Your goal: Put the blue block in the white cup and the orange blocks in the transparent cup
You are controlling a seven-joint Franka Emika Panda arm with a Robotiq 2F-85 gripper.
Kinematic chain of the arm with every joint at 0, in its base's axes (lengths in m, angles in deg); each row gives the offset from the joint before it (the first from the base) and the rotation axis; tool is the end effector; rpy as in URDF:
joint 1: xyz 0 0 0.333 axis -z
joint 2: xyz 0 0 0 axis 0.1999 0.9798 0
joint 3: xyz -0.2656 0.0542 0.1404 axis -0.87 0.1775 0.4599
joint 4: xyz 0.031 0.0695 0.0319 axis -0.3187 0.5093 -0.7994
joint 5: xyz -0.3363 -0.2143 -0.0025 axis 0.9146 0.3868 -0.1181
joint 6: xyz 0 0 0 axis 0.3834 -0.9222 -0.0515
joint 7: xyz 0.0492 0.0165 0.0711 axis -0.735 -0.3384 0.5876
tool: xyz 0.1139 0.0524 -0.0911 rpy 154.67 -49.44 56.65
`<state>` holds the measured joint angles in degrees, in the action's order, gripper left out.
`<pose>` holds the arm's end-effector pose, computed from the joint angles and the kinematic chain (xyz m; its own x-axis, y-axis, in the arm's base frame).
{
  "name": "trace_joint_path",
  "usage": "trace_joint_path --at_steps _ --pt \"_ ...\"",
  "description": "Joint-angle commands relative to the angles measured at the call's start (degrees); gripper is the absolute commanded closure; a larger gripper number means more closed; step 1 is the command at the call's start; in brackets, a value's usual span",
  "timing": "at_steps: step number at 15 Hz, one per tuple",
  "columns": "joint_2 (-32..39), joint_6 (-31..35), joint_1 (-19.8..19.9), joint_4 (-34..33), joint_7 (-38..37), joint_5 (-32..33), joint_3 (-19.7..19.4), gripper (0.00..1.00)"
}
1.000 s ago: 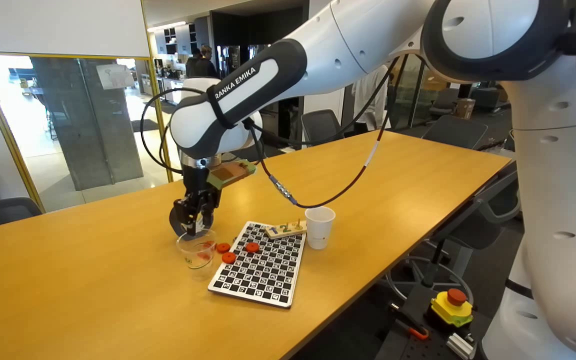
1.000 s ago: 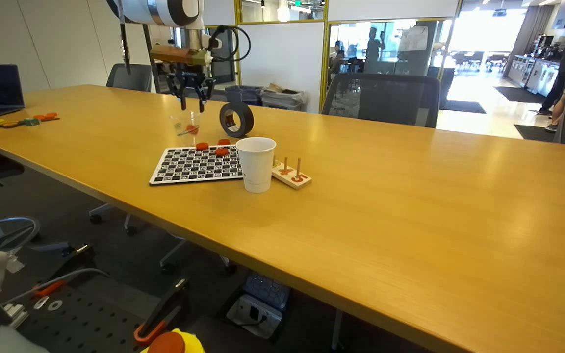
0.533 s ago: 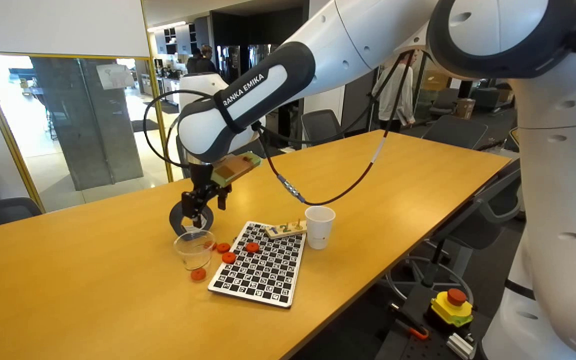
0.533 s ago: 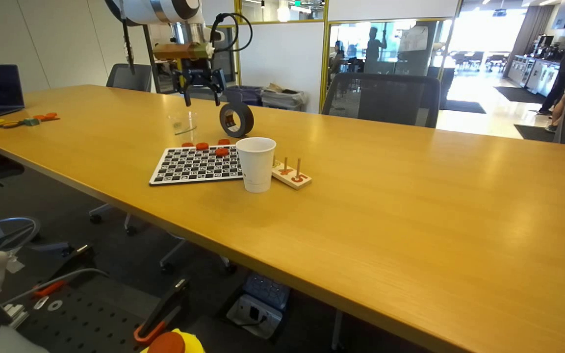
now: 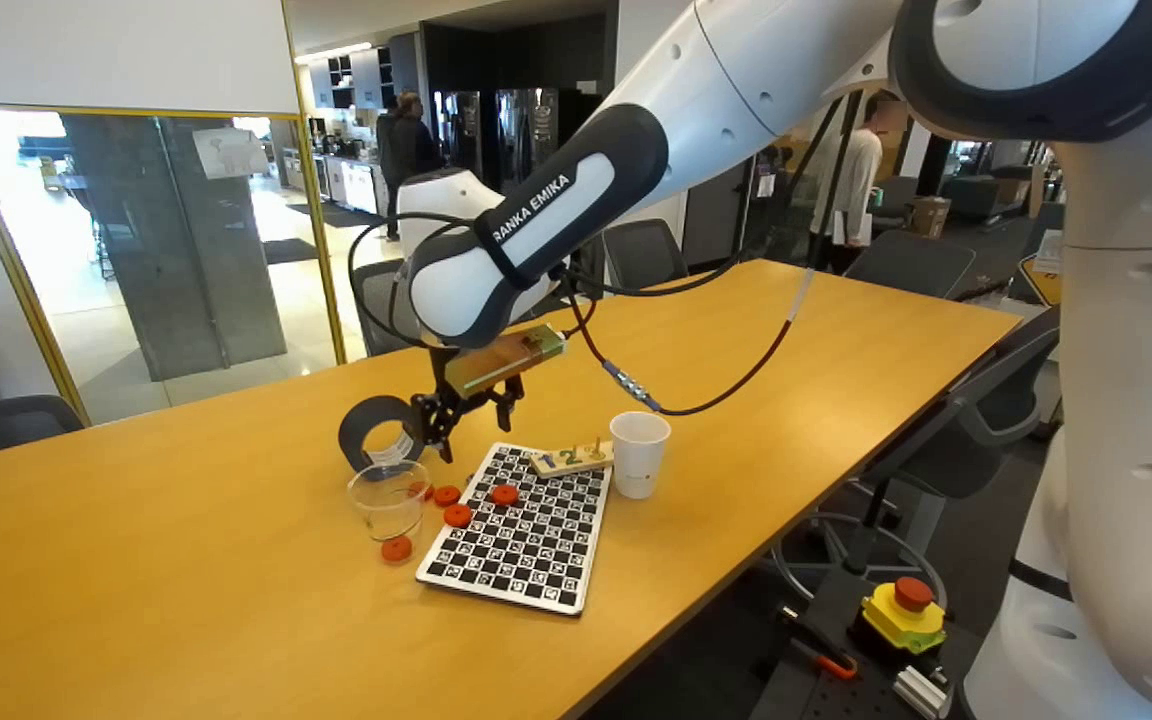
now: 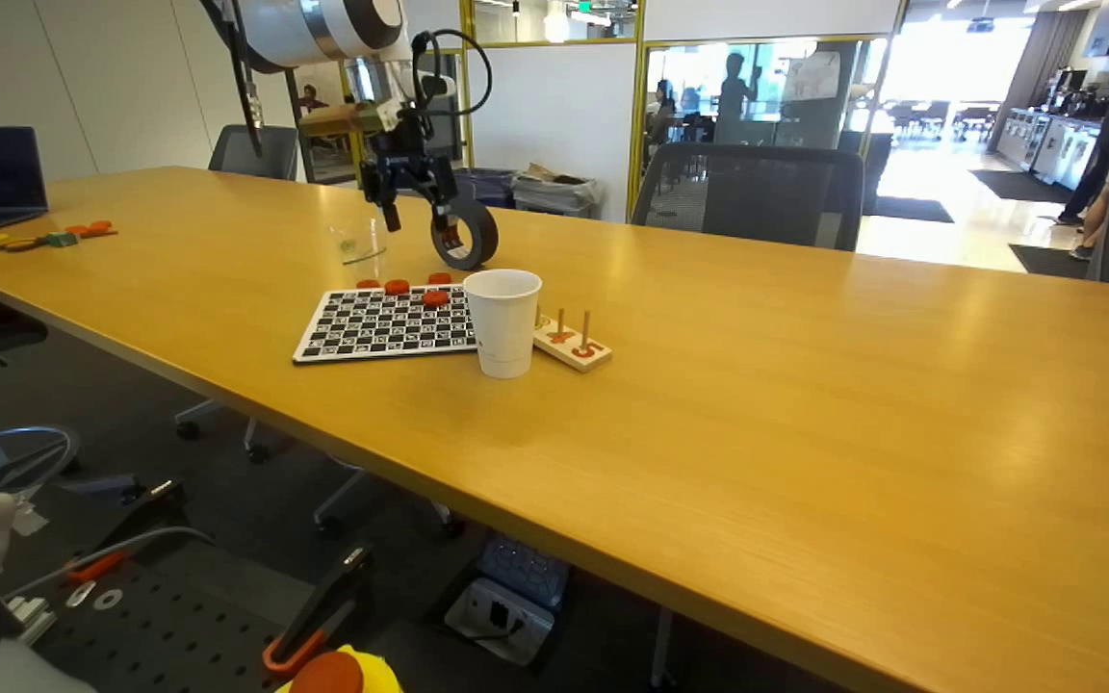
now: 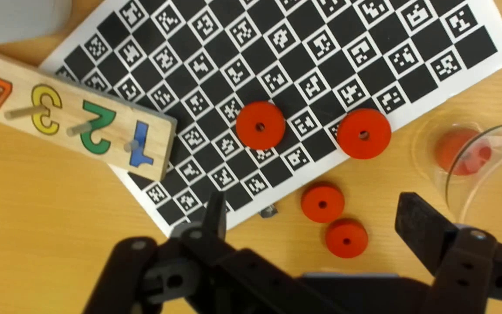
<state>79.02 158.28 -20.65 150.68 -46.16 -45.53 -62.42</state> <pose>0.6037 0.1034 0.2713 0.9955 -0.0773 0.0555 -0.0839 -0.9880 0.1300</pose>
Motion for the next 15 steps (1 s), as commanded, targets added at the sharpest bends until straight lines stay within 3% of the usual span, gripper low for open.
trace_joint_path --at_steps 1,10,15 --pt "-2.1 3.4 0.3 5.1 -5.0 -2.1 -0.7 0.00" --pt "-1.1 15.3 2.9 11.7 -4.2 -11.5 -0.9 0.00" --pt "-0.6 19.7 2.8 13.9 -5.3 -12.6 -1.8 0.00"
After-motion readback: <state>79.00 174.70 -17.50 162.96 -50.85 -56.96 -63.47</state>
